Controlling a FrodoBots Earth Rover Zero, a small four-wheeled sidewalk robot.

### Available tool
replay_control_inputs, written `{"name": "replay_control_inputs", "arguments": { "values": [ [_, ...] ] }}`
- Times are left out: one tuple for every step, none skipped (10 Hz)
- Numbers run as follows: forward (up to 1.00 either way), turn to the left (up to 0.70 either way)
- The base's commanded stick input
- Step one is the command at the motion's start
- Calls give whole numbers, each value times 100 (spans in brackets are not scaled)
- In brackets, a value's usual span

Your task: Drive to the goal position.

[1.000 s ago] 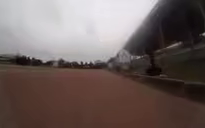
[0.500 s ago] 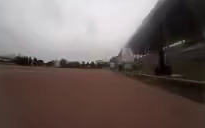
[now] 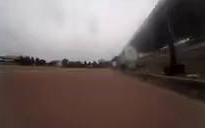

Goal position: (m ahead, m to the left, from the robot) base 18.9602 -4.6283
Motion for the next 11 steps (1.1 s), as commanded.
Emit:
{"name": "replay_control_inputs", "arguments": {
  "values": [
    [100,0],
    [100,0],
    [100,0],
    [100,0],
    [100,0],
    [100,0],
    [100,0],
    [100,0],
    [100,0],
    [100,0],
    [100,0]
  ]
}}
